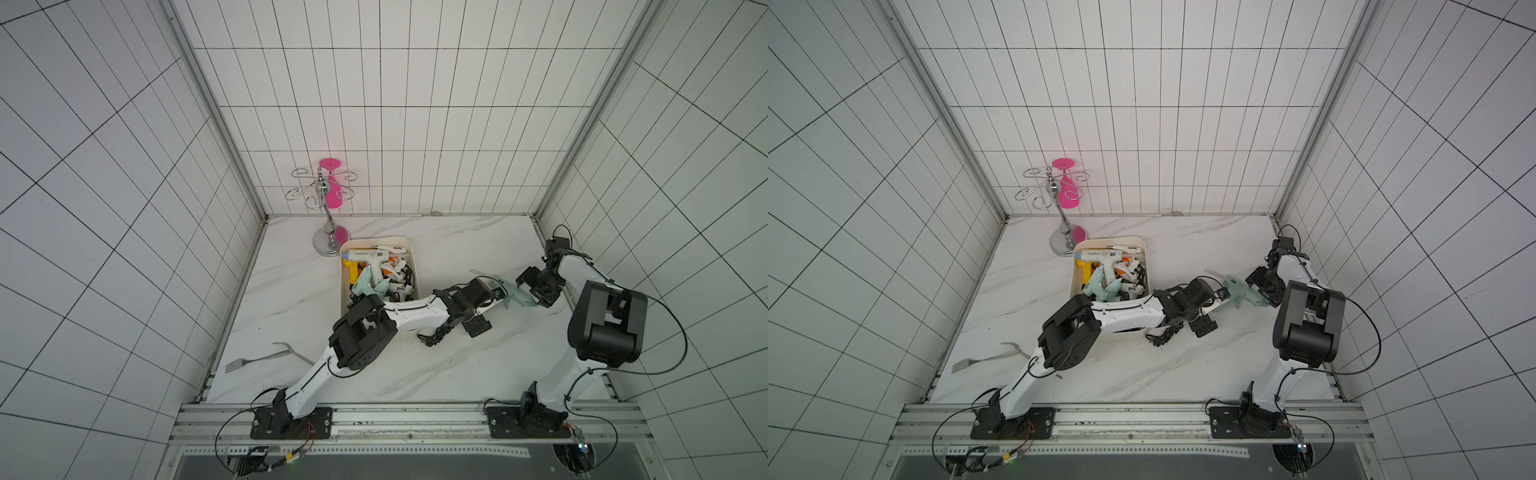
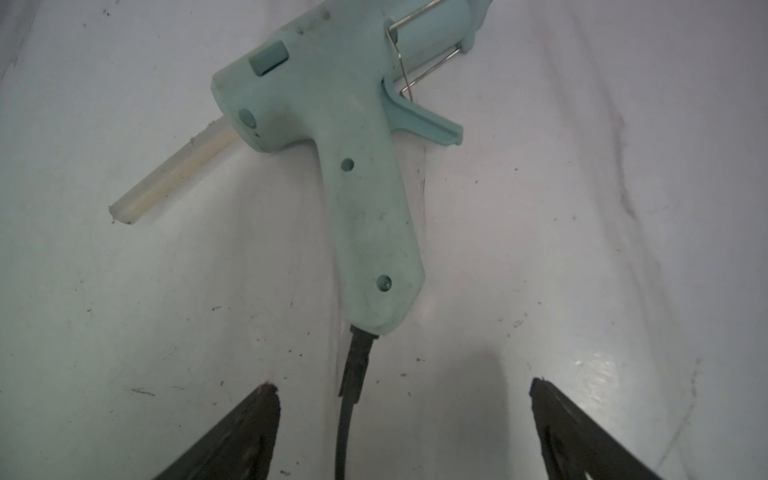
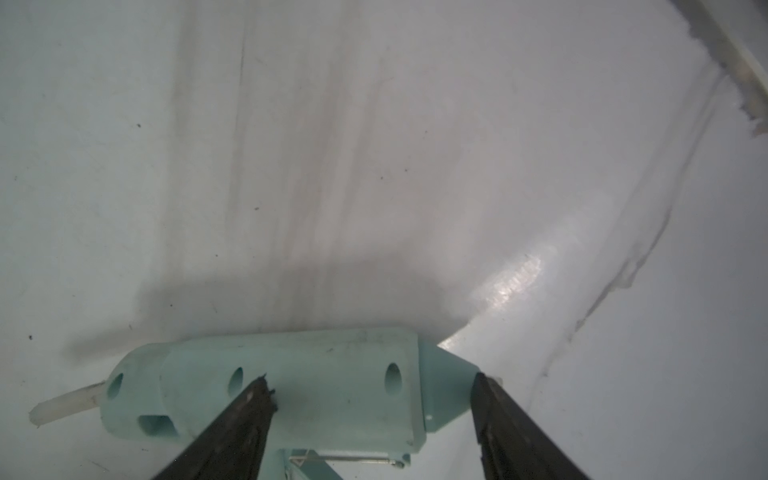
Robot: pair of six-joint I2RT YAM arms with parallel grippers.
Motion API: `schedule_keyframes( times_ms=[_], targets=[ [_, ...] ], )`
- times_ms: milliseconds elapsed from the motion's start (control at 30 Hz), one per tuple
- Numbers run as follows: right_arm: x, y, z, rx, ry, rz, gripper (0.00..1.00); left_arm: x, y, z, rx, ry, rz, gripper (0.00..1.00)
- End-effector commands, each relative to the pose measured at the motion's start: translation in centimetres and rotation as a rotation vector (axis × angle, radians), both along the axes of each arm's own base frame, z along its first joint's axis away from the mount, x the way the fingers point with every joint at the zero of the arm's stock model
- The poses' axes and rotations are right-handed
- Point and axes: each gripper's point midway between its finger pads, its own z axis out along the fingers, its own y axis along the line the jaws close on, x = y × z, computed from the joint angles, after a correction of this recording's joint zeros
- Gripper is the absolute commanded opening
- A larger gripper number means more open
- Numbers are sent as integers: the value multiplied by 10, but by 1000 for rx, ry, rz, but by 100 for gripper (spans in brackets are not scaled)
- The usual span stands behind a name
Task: Put the hot melt glue gun into the storage box
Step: Pick up the hot melt adhesive gun from the center of the board.
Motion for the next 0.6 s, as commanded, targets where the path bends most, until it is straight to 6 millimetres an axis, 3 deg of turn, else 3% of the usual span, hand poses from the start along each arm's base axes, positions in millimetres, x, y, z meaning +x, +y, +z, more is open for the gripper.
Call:
schedule_keyframes(
  times_ms=[0, 200, 367, 567],
  targets=[
    [-30, 38, -18, 62, 95, 58, 76, 26, 2, 1, 13, -72, 95, 95],
    [-43, 65, -10, 112, 64, 91, 74, 39, 2, -14, 47, -89, 161, 96],
    [-54, 59, 14, 87, 14, 77, 74, 35, 18, -36, 123, -19, 191, 90],
    [-40, 57, 57, 101, -108, 78, 76, 29, 48, -61, 215, 44, 270, 82]
  ],
)
